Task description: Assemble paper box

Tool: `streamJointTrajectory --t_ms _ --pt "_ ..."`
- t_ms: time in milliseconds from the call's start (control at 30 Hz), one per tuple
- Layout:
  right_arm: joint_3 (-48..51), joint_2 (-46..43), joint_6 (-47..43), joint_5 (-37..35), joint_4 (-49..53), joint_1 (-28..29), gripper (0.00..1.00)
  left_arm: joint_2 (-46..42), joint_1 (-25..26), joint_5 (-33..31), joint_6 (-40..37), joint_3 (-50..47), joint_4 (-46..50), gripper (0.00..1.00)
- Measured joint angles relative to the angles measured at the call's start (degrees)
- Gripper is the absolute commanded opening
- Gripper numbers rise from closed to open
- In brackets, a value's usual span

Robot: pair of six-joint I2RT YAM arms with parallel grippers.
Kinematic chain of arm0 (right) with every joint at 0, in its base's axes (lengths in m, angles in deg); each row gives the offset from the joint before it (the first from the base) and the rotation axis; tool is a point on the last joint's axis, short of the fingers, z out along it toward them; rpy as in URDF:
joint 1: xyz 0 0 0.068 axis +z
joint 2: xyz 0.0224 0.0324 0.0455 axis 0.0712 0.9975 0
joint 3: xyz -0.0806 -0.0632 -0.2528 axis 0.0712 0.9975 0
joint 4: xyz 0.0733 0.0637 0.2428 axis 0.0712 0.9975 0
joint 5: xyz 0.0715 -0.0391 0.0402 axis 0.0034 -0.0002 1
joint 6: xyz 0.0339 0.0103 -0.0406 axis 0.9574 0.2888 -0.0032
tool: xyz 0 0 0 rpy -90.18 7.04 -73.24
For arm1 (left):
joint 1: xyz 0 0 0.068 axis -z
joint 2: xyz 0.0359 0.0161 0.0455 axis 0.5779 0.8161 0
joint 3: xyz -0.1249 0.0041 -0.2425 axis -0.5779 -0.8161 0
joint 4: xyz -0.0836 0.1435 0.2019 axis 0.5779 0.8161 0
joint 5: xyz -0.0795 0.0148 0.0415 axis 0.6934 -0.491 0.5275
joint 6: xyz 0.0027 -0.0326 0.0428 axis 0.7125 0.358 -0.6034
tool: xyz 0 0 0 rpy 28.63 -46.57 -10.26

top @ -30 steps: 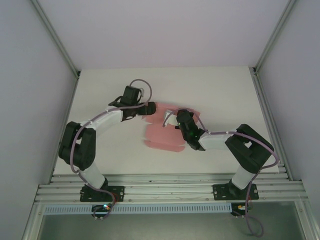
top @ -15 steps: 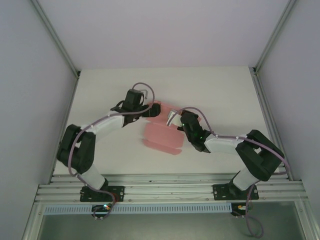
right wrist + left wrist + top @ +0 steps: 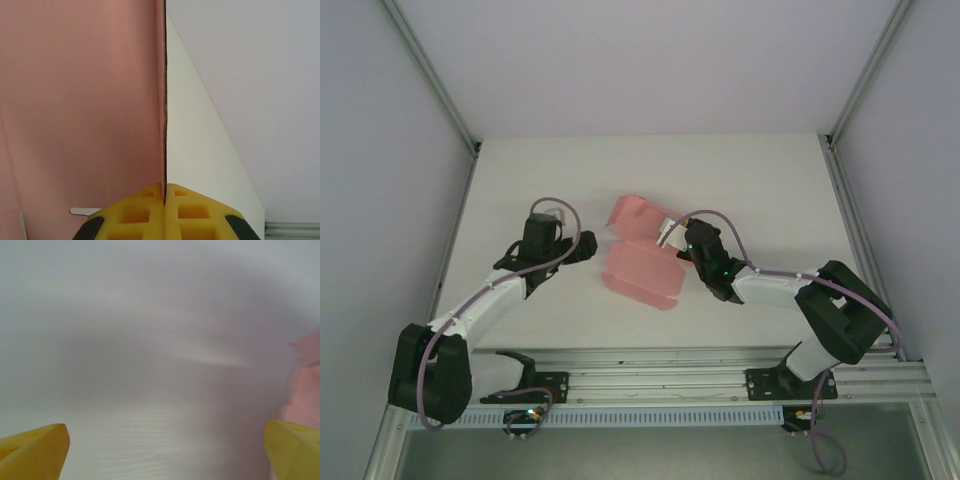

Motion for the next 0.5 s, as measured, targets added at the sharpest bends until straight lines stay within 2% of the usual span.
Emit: streamJointTrajectory --t_ms 67,200,500 --pt "0.0 -0.1 0.6 0.2 0.4 0.0 0.00 1.7 -1.9 0.2 0.9 -0.5 -1.6 1.00" --pt "0.0 -0.2 1.4 0.5 1.0 0.0 0.00 6.6 -2.3 3.7 1.8 -0.5 -8.2 1.00" --pt "0.0 -1.2 4.0 1.3 2.0 0.0 0.00 16.3 1.5 10.4 1.8 2.9 -16.3 1.00"
